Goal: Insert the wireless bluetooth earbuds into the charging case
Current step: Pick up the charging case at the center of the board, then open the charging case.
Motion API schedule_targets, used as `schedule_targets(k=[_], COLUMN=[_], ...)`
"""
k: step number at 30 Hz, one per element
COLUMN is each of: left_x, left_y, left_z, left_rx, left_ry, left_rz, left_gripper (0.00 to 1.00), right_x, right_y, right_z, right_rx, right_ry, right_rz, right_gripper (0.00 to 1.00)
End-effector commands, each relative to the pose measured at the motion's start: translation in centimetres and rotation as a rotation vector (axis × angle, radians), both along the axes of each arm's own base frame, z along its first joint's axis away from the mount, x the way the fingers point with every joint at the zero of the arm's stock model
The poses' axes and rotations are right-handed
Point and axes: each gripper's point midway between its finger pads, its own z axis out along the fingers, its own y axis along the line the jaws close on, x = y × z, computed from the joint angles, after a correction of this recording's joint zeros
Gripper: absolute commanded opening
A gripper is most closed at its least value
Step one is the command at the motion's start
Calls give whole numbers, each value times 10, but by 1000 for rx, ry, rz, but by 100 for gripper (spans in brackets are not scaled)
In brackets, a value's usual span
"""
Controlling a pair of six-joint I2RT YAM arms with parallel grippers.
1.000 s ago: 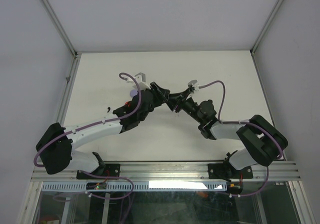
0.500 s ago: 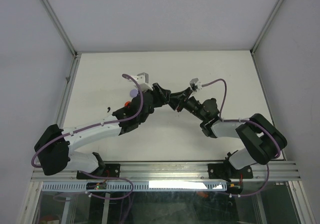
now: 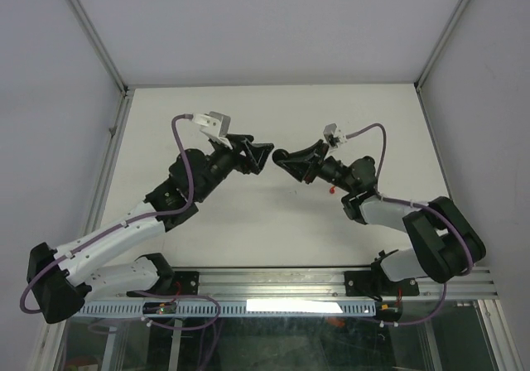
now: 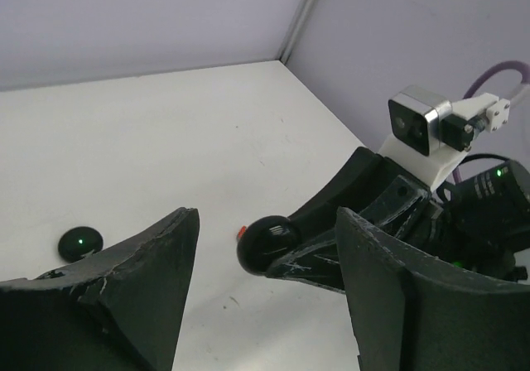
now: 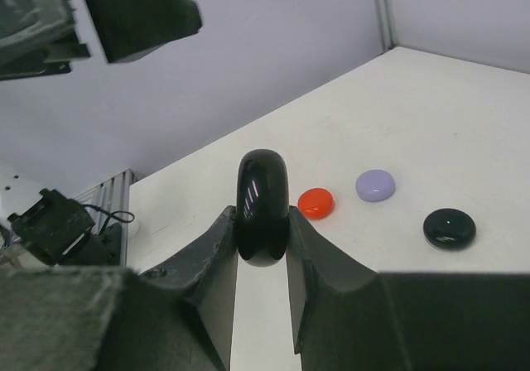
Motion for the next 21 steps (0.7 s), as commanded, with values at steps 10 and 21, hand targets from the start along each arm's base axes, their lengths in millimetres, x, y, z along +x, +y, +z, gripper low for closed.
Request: schedule_targets(k=[10,21], left_x=[-45,-47], left_y=[0,-16], left_z=[5,1], left_rx=[151,152], left_ry=[-207,-208], left_rz=[-481,-574], left_gripper=[68,67], right_x=[-49,-65], right_y=[8,5], right_z=[65,86], right_rx=[-41,-53], right_ry=[-112,-127], right_rz=[289,346], right_gripper=[0,0])
